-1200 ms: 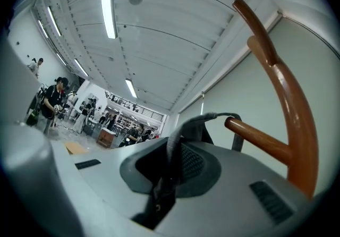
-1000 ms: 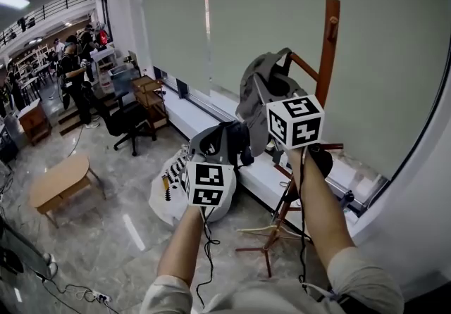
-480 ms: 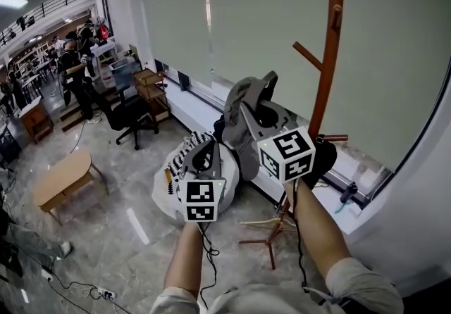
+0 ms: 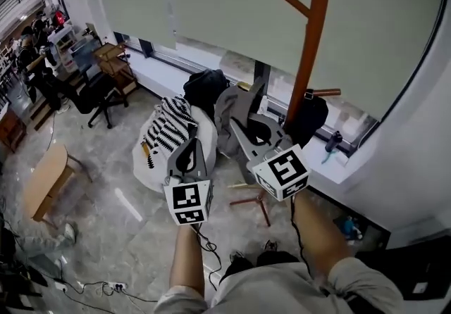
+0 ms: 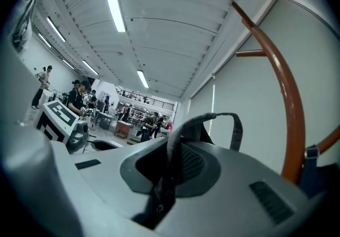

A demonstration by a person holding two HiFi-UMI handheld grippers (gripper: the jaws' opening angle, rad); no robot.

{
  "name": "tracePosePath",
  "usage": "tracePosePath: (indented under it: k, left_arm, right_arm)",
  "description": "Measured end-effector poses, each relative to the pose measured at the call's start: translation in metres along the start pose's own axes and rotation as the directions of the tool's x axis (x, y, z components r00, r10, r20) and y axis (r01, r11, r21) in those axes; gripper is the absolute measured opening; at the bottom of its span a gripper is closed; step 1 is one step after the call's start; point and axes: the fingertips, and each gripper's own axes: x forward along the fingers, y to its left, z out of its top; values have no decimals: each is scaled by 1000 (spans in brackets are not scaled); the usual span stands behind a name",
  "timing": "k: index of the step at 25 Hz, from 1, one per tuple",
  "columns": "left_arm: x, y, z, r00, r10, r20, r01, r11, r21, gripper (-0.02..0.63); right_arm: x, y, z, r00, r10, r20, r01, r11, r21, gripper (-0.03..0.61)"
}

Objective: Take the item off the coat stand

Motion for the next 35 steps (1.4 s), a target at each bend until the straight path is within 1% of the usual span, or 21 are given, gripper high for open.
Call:
tracePosePath:
  k: [3, 6, 10, 12, 14, 16, 18, 20, 24, 28, 31, 33, 35]
  left_arm:
    - [0, -13, -16, 999, -41, -14, 41, 999, -8, 11]
    - [-3, -23, -35, 996, -80, -30, 79, 996, -38, 11]
    - [-1, -61, -57, 990, -123, -63, 119, 990, -74, 11]
    - [-6, -76, -61, 989, -130, -70, 124, 990, -73, 11]
    - [-19, -81, -65, 988, -129, -82, 123, 990, -65, 11]
    - [-28, -96, -72, 987, -121, -104, 116, 992, -54, 11]
    - [-29, -123, -78, 986, -113, -124, 108, 993, -51, 11]
    - [-30, -153, -82, 983, -127, -136, 121, 991, -49, 11]
    - [-37, -213, -84, 967, -204, -153, 200, 979, -40, 11]
    - [-43, -275, -80, 943, -303, -141, 294, 953, -77, 11]
    - [-50, -314, -77, 923, -362, -134, 350, 931, -106, 11]
    - [-58, -334, -77, 912, -385, -145, 369, 921, -123, 11]
    - [-64, -348, -76, 910, -391, -139, 375, 918, -127, 11]
  right_arm:
    - [-18, 7, -14, 1000, -9, -6, 9, 1000, 25, 20]
    - [-33, 22, -26, 1000, -6, -24, 7, 999, 47, 20]
    - [-68, 19, -44, 999, -12, -46, 15, 997, 70, 20]
    - [-85, 24, -48, 998, 7, -62, -4, 999, 48, 20]
    - [-99, 39, -50, 997, 34, -74, -32, 999, 32, 20]
    - [-121, 44, -58, 995, 60, -79, -55, 997, 62, 20]
    - [-152, 34, -72, 994, 71, -87, -63, 993, 100, 20]
    - [-180, 25, -82, 993, 64, -95, -53, 993, 110, 20]
    - [-228, 9, -95, 991, 1, -134, 12, 995, 96, 20]
    - [-280, -15, -109, 978, -112, -176, 126, 989, 74, 20]
    - [-317, -34, -115, 961, -202, -190, 219, 973, 70, 20]
    - [-340, -42, -120, 946, -249, -207, 265, 962, 57, 20]
    - [-359, -46, -124, 931, -285, -229, 300, 953, 32, 20]
